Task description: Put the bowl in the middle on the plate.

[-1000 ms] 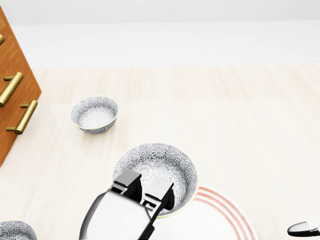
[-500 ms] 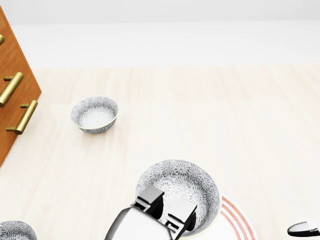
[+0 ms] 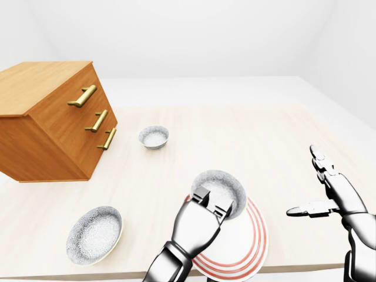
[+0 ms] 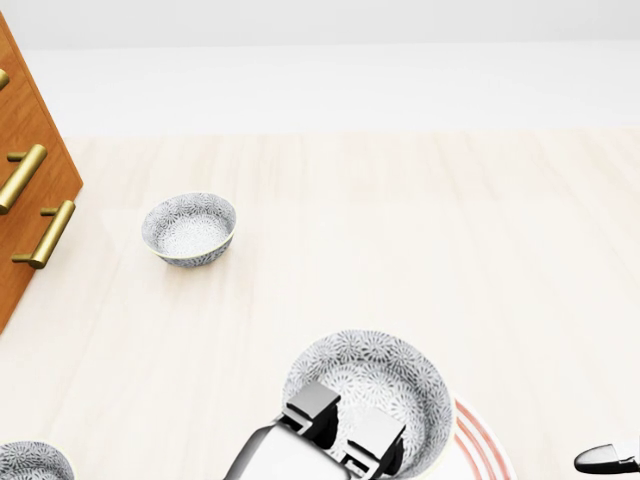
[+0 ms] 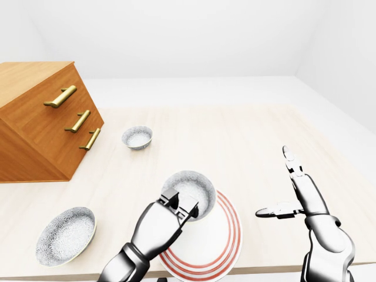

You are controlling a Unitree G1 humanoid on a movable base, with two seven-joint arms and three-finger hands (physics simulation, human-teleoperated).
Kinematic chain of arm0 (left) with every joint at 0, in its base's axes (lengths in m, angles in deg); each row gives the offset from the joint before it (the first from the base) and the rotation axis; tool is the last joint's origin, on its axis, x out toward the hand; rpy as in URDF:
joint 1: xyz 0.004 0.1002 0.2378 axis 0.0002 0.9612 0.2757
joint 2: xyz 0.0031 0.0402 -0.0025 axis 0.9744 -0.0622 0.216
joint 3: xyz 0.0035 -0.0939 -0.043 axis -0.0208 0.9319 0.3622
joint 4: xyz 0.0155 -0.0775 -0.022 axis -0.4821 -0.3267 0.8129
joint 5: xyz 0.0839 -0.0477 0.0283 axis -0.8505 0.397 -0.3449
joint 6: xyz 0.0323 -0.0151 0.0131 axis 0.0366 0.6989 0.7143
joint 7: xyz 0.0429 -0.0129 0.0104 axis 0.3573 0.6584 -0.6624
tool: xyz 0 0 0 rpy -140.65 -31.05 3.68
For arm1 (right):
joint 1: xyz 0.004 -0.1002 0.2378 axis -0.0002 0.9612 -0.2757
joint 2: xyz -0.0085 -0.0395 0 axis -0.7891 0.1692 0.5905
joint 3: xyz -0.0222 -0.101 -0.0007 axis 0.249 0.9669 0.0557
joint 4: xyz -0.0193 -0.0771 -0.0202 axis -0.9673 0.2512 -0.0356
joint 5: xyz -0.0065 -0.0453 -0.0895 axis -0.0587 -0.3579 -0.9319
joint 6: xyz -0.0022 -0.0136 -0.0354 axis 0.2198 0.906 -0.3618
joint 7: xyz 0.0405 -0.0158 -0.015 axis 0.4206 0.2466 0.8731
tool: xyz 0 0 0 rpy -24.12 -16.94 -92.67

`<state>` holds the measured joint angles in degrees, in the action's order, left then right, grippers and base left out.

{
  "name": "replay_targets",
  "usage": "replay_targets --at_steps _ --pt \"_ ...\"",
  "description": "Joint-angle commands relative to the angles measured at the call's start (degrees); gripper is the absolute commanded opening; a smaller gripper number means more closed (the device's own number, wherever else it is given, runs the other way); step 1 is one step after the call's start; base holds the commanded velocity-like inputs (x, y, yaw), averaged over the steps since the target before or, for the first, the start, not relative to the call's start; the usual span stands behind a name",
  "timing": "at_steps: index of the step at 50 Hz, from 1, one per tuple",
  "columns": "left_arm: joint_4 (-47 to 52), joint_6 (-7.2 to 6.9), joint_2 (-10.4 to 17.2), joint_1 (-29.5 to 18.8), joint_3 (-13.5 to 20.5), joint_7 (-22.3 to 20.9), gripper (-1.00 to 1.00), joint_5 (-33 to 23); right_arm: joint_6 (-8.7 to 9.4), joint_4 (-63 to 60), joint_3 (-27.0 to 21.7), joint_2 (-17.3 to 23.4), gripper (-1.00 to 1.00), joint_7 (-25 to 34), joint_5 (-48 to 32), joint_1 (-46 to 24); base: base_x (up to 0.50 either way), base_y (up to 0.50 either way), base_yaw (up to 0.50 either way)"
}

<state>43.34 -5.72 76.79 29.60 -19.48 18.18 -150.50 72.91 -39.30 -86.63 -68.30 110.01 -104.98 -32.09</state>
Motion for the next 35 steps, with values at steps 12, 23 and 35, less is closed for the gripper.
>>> replay_targets --at_steps 12,23,35 --pt "2.9 0.00 2.7 3.2 -1.5 4.5 -1.00 0.9 0.00 0.3 0.1 0.1 1.00 -0.1 -0.1 0.0 0.00 0.00 0.00" --pt "2.9 -0.14 4.4 4.7 -3.4 7.5 -1.00 1.1 0.00 0.3 0.0 0.2 1.00 -0.1 0.0 -0.1 0.00 0.00 0.00" --pt "-0.2 -1.26 5.1 5.3 -4.4 11.3 -1.00 1.6 0.00 0.3 0.0 0.1 1.00 -0.1 0.0 -0.1 0.00 0.00 0.00"
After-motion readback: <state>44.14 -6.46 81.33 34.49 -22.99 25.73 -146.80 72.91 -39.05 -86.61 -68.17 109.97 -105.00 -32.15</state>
